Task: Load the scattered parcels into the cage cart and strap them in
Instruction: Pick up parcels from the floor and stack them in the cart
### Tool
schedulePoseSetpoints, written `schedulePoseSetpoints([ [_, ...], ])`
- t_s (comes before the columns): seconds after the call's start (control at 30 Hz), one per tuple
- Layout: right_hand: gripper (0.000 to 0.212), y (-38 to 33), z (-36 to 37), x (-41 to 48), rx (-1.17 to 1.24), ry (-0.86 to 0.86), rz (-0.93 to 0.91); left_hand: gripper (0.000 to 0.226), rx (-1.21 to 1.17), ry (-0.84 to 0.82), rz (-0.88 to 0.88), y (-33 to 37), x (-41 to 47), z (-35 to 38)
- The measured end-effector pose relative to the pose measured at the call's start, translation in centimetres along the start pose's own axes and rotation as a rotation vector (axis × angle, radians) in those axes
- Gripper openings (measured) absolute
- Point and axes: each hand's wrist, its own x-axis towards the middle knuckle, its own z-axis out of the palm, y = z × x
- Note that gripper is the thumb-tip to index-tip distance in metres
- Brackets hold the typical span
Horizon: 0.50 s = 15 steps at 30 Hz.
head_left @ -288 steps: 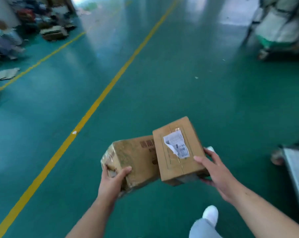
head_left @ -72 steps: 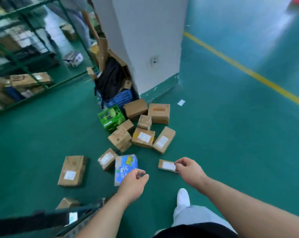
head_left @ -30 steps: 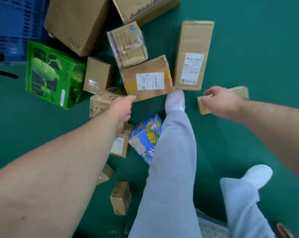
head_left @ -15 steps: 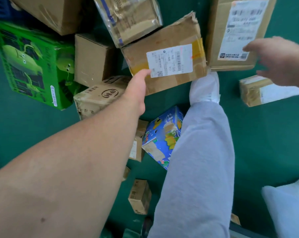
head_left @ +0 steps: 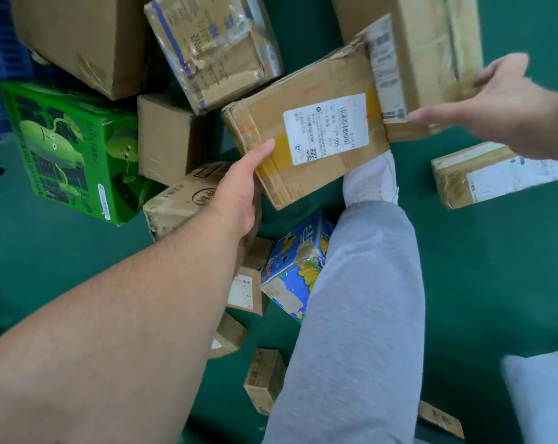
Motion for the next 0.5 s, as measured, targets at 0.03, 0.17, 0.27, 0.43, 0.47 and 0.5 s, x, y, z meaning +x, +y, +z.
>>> schedulePoseSetpoints([
  [0.03, 0.114, -0.1, 0.0, -0.2, -0.021, 0.019, -0.017, 0.017, 0.001, 0.0, 0.014, 0.2, 0.0, 0.1],
  [0.17, 0.117, -0.5, 0.4, -0.4, -0.218, 0.071, -0.023, 0.043, -0.023, 0.01, 0.036, 0.4, 0.0, 0.6],
  [0.27, 0.113, -0.6, 0.3, -0.6, -0.311, 0.101, -0.015, 0.077, 0.04, -0.013, 0.019, 0.4, -0.3, 1.1],
  [0.43, 0.105, 2.0, -1.8, -1.3, -0.233, 0.057, 0.002, 0.089, -0.003, -0.015, 0.082, 1.2, -1.5, 2.0],
  [0.47, 0.103, 2.9, -2.3, -1.7, -0.208, 0.036, 0.005, 0.094, 0.004, -0.019, 0.121, 1.3, -1.7, 2.2],
  [0.5, 0.101, 3.8, -2.8, -2.1, -0.196, 0.024, 0.02, 0.099, 0.016, -0.024, 0.145, 1.4, -1.9, 2.3],
])
